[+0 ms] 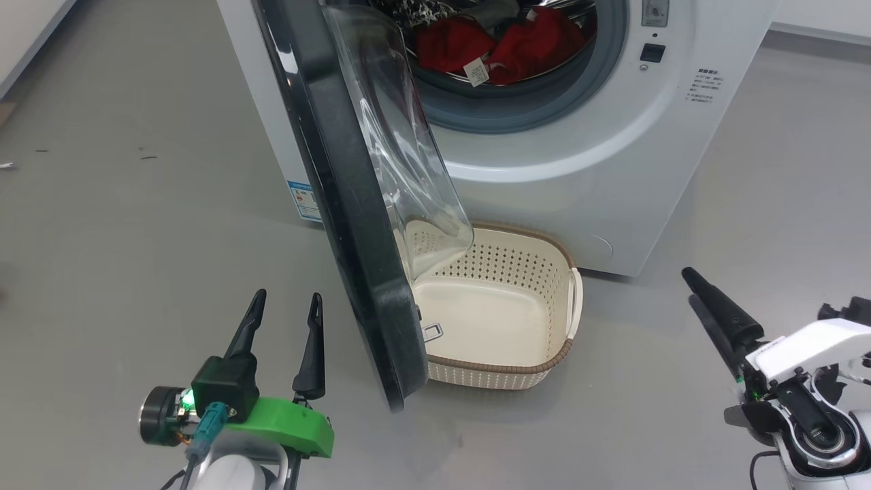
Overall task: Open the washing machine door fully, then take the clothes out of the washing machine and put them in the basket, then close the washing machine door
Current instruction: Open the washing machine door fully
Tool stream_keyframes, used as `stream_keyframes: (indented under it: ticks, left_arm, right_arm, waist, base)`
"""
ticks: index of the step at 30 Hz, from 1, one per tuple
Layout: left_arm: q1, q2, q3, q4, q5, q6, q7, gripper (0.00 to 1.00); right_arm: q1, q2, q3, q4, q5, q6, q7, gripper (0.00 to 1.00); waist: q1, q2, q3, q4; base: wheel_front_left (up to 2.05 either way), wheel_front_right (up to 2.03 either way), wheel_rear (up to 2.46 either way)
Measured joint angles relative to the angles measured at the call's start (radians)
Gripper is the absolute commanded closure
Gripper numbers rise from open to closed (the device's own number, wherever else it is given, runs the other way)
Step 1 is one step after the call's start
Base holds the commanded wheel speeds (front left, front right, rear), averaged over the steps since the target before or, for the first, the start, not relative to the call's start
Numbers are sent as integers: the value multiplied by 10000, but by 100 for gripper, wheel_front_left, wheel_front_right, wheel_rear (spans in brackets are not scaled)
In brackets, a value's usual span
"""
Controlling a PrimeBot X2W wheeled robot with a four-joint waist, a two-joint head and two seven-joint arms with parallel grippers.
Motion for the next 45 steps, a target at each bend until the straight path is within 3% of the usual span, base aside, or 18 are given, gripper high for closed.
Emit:
stream_keyframes:
  ticks: [6,19,25,31,45]
  left_arm:
    - [11,0,-105,58,0,0,0,0]
    - [11,0,21,84,0,0,0,0]
    - [11,0,25,102,-2,0,0,0]
    - [11,0,12,138,-2,0,0,0]
    - [11,0,10,280,-2,0,0,0]
  right_arm:
    - [562,-408,-351,-274,-1772,0,-1680,0]
    - [1011,-1927,-594,-397,-6675,-17,-5028,0]
    - [1028,-2385,-236,-696,-8834,-514,-6335,0]
    - [1384,-2100,483,-698,-9946,-968,-6506,0]
    - [1638,-782,1455,-650,-10727,-1342,-6497,0]
  waist:
    - [0,0,-38,-91]
    - [0,0,-54,-141]
    - [0,0,-50,-151]
    - [0,0,-46,-126]
    - [0,0,-99,-90]
  base:
    - [0,0,0]
    - [0,0,0]
    - [0,0,0]
    - [0,0,0]
    - [0,0,0]
